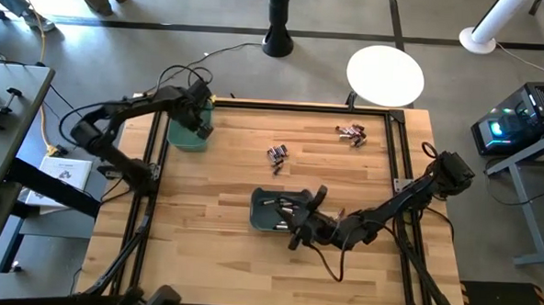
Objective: Sort batteries
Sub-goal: Put the black battery into the green bin
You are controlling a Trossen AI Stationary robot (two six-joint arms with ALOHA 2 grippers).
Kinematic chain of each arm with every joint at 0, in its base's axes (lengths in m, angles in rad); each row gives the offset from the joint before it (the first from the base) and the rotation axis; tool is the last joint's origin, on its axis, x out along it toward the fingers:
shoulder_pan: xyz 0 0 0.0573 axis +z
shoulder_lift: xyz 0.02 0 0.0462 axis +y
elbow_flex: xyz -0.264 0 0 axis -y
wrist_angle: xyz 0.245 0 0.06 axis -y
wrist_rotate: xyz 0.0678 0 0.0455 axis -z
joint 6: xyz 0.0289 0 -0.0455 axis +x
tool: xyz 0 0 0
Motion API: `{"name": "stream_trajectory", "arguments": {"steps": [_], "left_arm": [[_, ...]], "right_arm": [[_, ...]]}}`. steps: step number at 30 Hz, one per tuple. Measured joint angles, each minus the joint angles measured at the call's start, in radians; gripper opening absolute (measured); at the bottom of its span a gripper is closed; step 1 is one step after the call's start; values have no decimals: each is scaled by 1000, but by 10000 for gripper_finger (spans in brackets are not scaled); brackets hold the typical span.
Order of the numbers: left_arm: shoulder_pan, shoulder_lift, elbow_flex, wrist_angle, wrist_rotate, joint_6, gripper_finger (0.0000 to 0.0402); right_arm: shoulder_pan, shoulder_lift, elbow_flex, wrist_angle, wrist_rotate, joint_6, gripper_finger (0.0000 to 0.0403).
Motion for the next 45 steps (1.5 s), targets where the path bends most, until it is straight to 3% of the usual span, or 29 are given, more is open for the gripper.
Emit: {"name": "stream_trajectory", "arguments": {"steps": [14, 21, 27, 31, 36, 39, 45], "left_arm": [[17, 172, 0, 32, -9, 33, 51], [17, 133, 0, 41, -3, 46, 116], [17, 7, 0, 28, -16, 45, 174], [10, -128, 0, 9, -16, 35, 189], [-45, -318, -1, 3, -5, 24, 189], [-116, -425, -14, 36, -4, 8, 188], [-288, -614, -131, 228, 8, 7, 189]], "right_arm": [[0, 0, 0, 0, 0, 3, 172], [0, 0, 0, 1, 0, 0, 172], [5, 0, 0, 62, 56, -51, 172], [20, -19, 0, 97, 261, -29, 172], [51, -92, 0, -54, 571, 97, 172], [89, -153, -20, -70, 580, 117, 172], [179, -277, -105, -91, 552, 324, 171]]}}
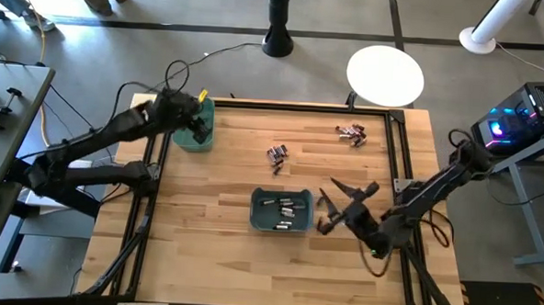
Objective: Sort batteries
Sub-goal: Put the black battery into the green bin
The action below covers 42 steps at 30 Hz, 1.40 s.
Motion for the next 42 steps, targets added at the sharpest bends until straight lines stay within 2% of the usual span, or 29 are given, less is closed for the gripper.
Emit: {"name": "stream_trajectory", "arguments": {"steps": [3, 8, 10, 14, 16, 18, 21, 25, 33, 42], "left_arm": [[-72, -64, -59, 70, 15, -24, 189], [-169, -124, -139, 141, 22, -51, 189], [-197, -133, -160, 158, 22, -52, 189], [-235, -133, -172, 171, 19, -54, 189], [-247, -133, -172, 180, 16, -54, 189], [-252, -133, -172, 186, 14, -42, 189], [-255, -133, -172, 207, 10, -35, 189], [-255, -133, -172, 215, 6, -35, 189], [-254, -128, -171, 221, 5, -50, 189], [-254, -108, -171, 229, -5, -51, 189]], "right_arm": [[45, -65, -78, -13, -131, 192, 171], [78, -188, -210, -229, -582, 715, 171], [74, -218, -236, -340, -643, 948, 171], [42, -250, -247, -698, -630, 1436, 171], [7, -258, -247, -888, -670, 1685, 171], [-41, -255, -247, -1064, -765, 1893, 171], [-128, -237, -247, -1262, -955, 2091, 171], [-228, -208, -247, -1346, -1147, 2135, 171], [-334, -110, -247, -1352, -1319, 2125, 171], [-344, 14, -242, -1301, -1334, 2085, 170]]}}
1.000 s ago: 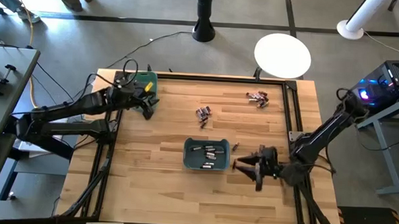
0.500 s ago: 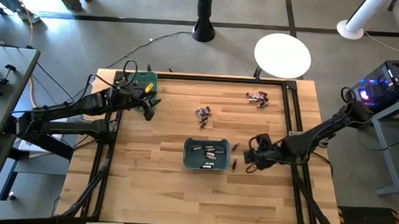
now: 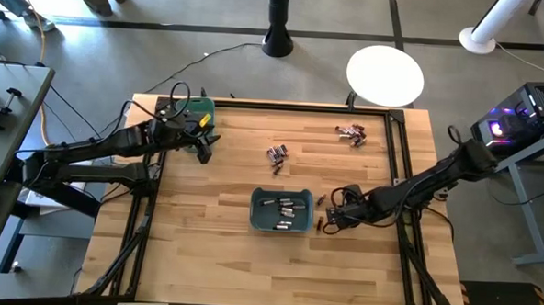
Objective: Sort batteries
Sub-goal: Put the black battery into the green bin
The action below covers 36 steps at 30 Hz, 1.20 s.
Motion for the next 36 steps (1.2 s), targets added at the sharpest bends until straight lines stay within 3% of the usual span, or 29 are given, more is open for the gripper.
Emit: {"name": "stream_trajectory", "arguments": {"steps": [5, 12, 19, 24, 26, 30, 33, 36], "left_arm": [[0, 20, 0, -2, -7, 0, 189], [0, 48, 0, -1, -7, 0, 189], [-1, 64, 0, 9, -7, 8, 189], [-19, 83, 1, 95, 42, 9, 189], [-35, 103, 1, 154, 101, 27, 189], [-96, 178, 1, 318, 221, 124, 189], [-163, 260, 1, 475, 279, 202, 189], [-245, 349, 1, 646, 313, 299, 189]], "right_arm": [[0, 13, 0, -6, -2, -27, 130], [8, 11, 1, -4, 47, -131, 19], [53, -41, 130, -156, 478, -192, 27], [74, -64, 257, -134, 754, -476, 17], [72, -64, 285, -22, 804, -652, 17], [58, -58, 287, 412, 792, -1125, 17], [44, -23, 264, 767, 690, -1494, 17], [24, 33, 250, 1074, 508, -1754, 17]]}}
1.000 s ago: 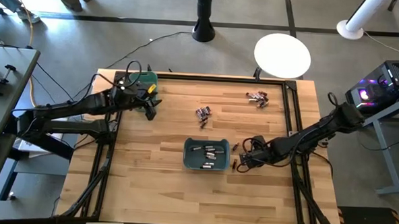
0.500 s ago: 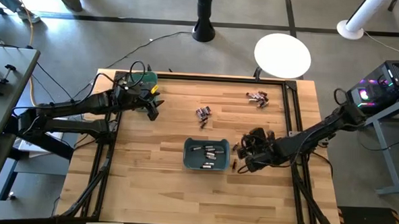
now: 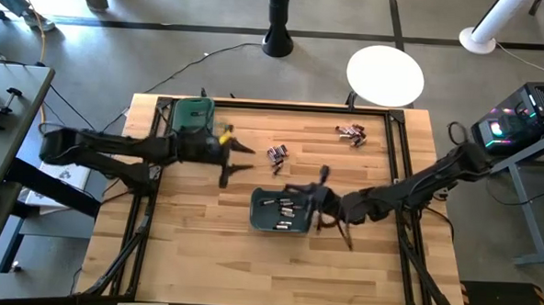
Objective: Sort batteries
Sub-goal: Put the black battery into the green bin
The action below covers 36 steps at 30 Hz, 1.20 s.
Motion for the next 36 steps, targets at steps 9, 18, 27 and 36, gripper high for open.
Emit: {"name": "stream_trajectory", "arguments": {"steps": [9, 18, 27, 36], "left_arm": [[-270, 162, 0, 450, -59, 373, 175], [-376, 160, 0, 452, -1, 642, 211], [-366, 159, 18, 521, -87, 499, 277], [-322, 159, 55, 442, -135, 269, 280]], "right_arm": [[-51, 148, 0, 423, -382, -183, 18], [-70, 167, 0, 433, -385, -145, 18], [-98, 167, 0, 439, -385, -116, 18], [-109, 167, 0, 454, -385, -121, 18]]}}
